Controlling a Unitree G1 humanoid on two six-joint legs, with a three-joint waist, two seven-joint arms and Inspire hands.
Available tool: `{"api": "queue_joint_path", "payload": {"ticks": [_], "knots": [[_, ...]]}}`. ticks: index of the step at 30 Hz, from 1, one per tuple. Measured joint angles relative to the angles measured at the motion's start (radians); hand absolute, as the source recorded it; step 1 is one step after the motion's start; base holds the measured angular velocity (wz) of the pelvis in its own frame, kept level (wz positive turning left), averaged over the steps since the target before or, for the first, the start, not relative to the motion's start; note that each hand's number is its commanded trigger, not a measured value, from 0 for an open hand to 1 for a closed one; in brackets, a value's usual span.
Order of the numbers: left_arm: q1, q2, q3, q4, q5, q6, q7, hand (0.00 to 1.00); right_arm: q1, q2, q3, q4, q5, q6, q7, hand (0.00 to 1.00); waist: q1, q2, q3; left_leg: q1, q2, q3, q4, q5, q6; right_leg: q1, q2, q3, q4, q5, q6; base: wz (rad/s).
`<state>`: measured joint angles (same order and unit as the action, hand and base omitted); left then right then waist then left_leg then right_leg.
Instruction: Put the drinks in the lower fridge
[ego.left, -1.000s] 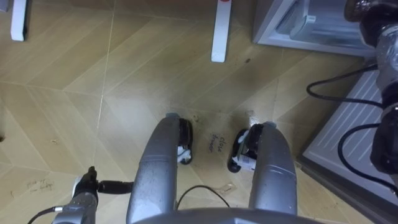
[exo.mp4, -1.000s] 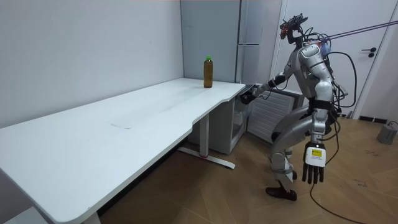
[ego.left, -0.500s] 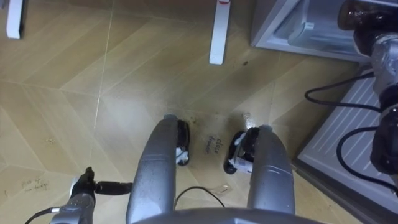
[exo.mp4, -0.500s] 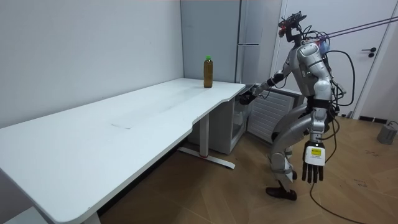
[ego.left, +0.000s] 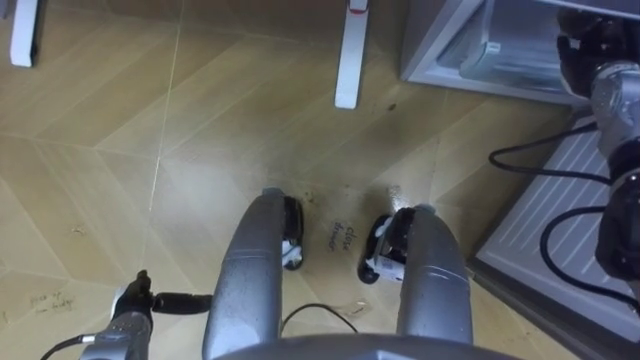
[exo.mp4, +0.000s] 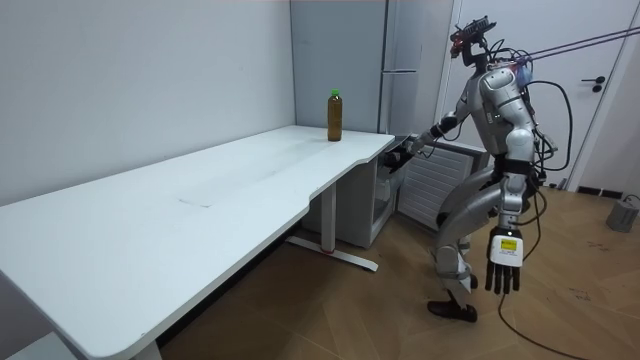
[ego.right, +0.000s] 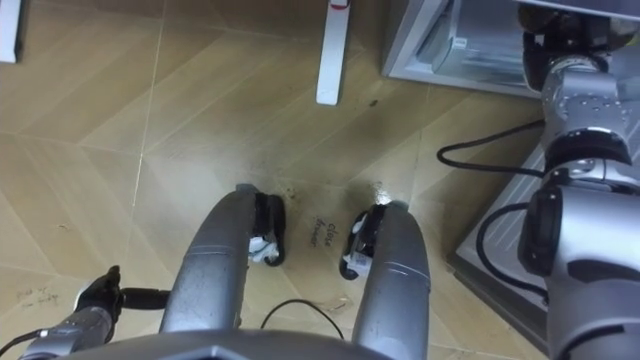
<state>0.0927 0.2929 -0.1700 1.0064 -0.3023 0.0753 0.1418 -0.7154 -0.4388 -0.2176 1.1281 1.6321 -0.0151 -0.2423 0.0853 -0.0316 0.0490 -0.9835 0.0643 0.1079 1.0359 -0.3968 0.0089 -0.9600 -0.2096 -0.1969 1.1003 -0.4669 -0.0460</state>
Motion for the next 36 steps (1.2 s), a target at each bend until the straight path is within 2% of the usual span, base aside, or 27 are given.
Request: {"api": "queue_joint_path", "payload": {"ticks": [15, 18, 20, 24, 31, 36], "knots": [[0.001, 0.007, 0.01, -0.007, 0.01, 0.038, -0.009, 0.0, 0.017, 0.0, 0.001, 0.001, 0.007, 0.015, 0.005, 0.0, 0.009, 0.003, -0.0035, 0.023, 0.003, 0.003, 0.003, 0.0, 0.0, 0.017, 0.004, 0.001, 0.003, 0.008, -0.002, 0.0], [0.002, 0.007, 0.009, -0.014, 0.008, 0.049, -0.009, 0.0, 0.017, -0.002, 0.008, 0.005, 0.007, 0.015, 0.005, 0.0, 0.021, 0.004, -0.0046, 0.029, 0.013, 0.015, 0.001, 0.0, 0.0, 0.017, 0.007, 0.004, -0.001, 0.014, -0.007, -0.11], [0.005, 0.008, 0.009, -0.018, 0.008, 0.05, -0.008, 0.0, 0.019, -0.004, 0.012, 0.005, 0.007, 0.016, 0.006, 0.0, 0.024, 0.009, -0.009, 0.03, 0.013, 0.016, 0.001, 0.0, 0.0, 0.018, 0.007, 0.005, 0.0, 0.015, -0.007, -0.02], [0.026, 0.009, 0.006, -0.051, 0.008, 0.055, -0.001, 0.0, 0.022, -0.015, 0.071, 0.005, 0.006, 0.018, 0.012, 0.0, 0.023, 0.007, -0.0098, 0.036, 0.013, 0.024, -0.003, 0.001, 0.001, 0.018, 0.006, 0.013, 0.0, 0.016, -0.006, -0.02], [0.032, 0.014, 0.005, -0.073, 0.008, 0.072, 0.005, 0.0, 0.027, -0.019, 0.088, 0.005, 0.007, 0.059, 0.015, 0.0, 0.009, -0.007, -0.0094, 0.033, 0.018, 0.025, -0.003, 0.0, 0.001, 0.018, 0.014, 0.017, -0.008, 0.021, -0.002, -0.01], [0.035, 0.015, 0.004, -0.085, 0.008, 0.077, 0.005, 0.0, 0.029, -0.019, 0.089, 0.006, 0.006, 0.073, 0.013, 0.0, 0.012, -0.008, -0.0095, 0.038, 0.03, 0.03, -0.01, 0.0, 0.001, 0.023, 0.029, 0.017, -0.026, 0.032, -0.001, -0.07]]}}
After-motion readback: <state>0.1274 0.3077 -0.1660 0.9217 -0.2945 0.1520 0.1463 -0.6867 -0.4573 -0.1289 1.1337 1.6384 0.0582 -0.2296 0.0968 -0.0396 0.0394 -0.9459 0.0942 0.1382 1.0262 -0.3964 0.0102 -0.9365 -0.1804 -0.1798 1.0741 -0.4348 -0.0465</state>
